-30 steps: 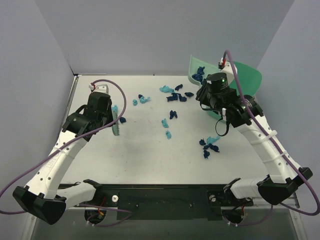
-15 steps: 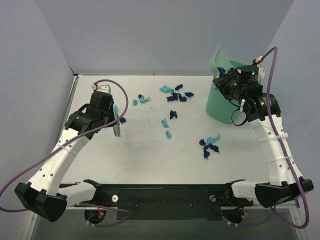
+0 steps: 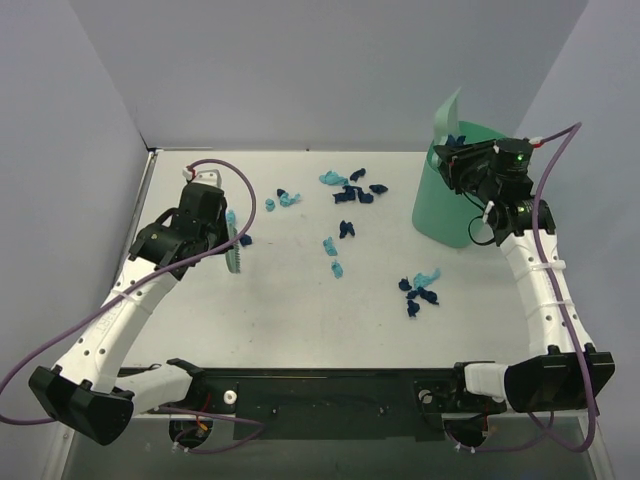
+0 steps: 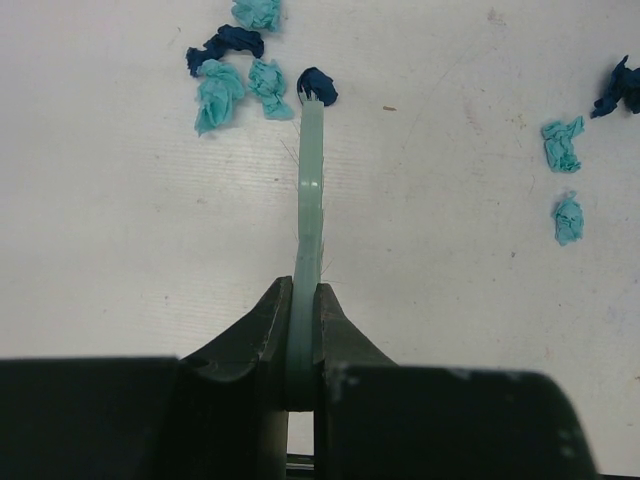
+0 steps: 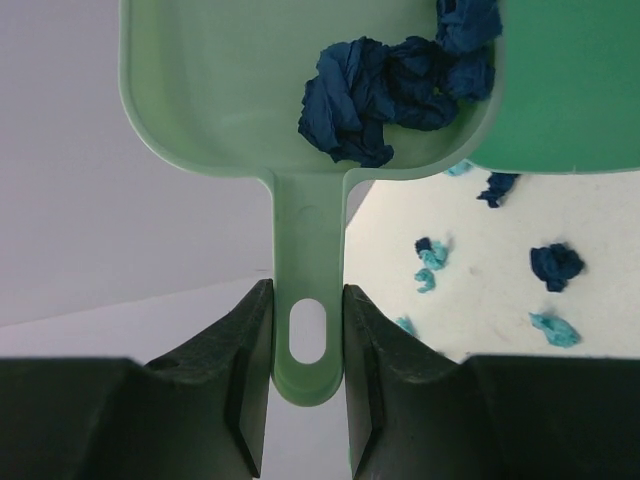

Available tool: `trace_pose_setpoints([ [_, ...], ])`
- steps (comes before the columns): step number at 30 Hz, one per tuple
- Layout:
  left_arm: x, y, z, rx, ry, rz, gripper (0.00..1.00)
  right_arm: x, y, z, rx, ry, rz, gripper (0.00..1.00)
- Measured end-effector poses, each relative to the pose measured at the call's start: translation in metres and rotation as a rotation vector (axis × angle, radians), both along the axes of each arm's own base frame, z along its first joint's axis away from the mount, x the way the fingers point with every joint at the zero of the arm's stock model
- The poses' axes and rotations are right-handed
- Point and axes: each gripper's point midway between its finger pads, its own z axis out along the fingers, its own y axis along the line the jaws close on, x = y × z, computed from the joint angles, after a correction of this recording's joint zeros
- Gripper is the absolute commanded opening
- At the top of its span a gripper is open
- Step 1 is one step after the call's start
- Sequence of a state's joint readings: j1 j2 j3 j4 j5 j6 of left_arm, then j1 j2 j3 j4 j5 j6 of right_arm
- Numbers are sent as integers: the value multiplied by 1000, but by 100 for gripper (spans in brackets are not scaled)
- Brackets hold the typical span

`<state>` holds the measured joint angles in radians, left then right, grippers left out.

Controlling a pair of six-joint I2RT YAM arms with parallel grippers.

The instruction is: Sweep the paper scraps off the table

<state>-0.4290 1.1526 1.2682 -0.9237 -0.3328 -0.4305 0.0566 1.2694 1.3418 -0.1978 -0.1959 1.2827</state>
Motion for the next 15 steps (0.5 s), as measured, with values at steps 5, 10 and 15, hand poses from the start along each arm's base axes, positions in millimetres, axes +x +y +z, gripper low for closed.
trace_pose_setpoints([
  [5, -1, 1, 3, 0, -9, -3, 0, 7, -3, 5, 116, -64, -32, 0],
  [10, -2, 1, 4, 1, -12, -6, 0, 11, -3, -1, 203, -93, -54, 0],
  [15, -2, 1, 4, 1, -12, -7, 0, 11, -3, 0, 260, -123, -68, 0],
])
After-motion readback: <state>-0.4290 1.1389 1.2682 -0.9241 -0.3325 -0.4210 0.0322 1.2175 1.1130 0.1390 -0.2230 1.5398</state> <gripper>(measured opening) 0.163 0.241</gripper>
